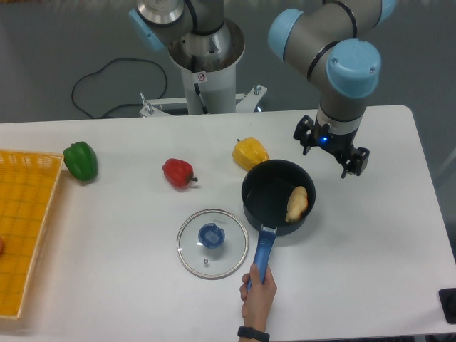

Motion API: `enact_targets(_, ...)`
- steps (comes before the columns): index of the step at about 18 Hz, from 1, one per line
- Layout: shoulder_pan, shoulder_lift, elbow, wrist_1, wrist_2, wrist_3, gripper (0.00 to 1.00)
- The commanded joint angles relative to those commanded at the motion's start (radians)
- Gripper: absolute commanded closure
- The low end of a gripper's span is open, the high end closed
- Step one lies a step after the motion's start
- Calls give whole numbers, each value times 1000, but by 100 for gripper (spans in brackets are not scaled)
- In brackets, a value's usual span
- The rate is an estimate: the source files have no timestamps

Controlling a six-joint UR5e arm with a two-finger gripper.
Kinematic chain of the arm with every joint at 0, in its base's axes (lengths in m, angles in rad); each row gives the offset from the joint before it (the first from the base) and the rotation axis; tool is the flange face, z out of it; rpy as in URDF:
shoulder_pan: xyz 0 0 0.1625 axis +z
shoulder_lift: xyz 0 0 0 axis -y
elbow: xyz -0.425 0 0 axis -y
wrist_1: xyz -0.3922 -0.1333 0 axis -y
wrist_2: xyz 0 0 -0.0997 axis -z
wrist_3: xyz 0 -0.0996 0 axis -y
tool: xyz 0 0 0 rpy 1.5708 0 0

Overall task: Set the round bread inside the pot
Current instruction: 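Raise the open gripper up and away from the saucepan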

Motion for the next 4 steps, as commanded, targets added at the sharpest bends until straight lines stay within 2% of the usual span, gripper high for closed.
enact_targets(4,-6,-17,-12,11,-9,0,0)
